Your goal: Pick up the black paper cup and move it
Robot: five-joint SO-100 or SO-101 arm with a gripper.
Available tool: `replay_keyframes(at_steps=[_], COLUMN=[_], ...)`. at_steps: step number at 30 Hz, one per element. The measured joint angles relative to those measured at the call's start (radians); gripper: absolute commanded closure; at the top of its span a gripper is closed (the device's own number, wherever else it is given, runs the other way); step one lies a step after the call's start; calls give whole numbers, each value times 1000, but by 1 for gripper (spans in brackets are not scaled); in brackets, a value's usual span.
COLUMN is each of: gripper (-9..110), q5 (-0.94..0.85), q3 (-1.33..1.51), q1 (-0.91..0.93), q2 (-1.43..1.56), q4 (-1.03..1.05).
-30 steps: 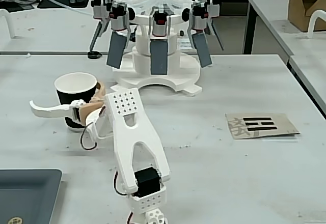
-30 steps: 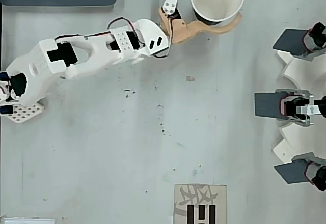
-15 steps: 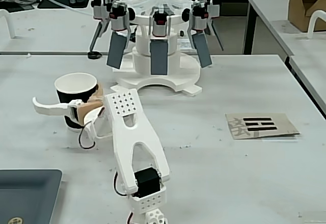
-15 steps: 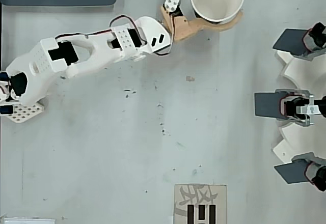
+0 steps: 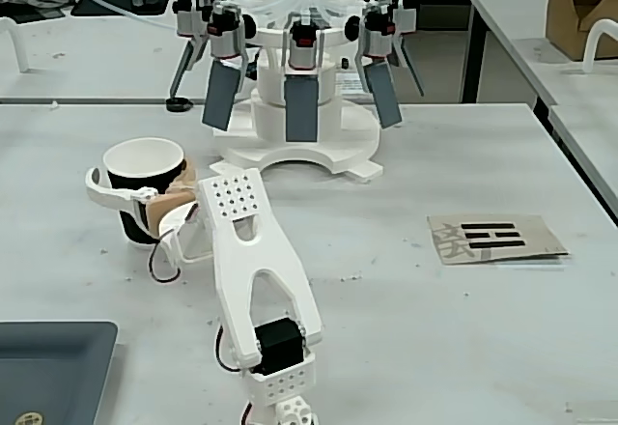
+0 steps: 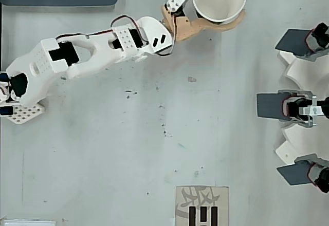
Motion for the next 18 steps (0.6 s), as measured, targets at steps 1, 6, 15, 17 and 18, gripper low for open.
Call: replay_keyframes(at_steps=[1,6,15,17,18], gripper=[76,82,92,93,94], q5=[0,0,0,0,0], q3=[0,0,-2,-2,-2], q1=[0,0,0,0,0], q2=[0,0,-9,-9,-9], q4=[0,0,0,0,0])
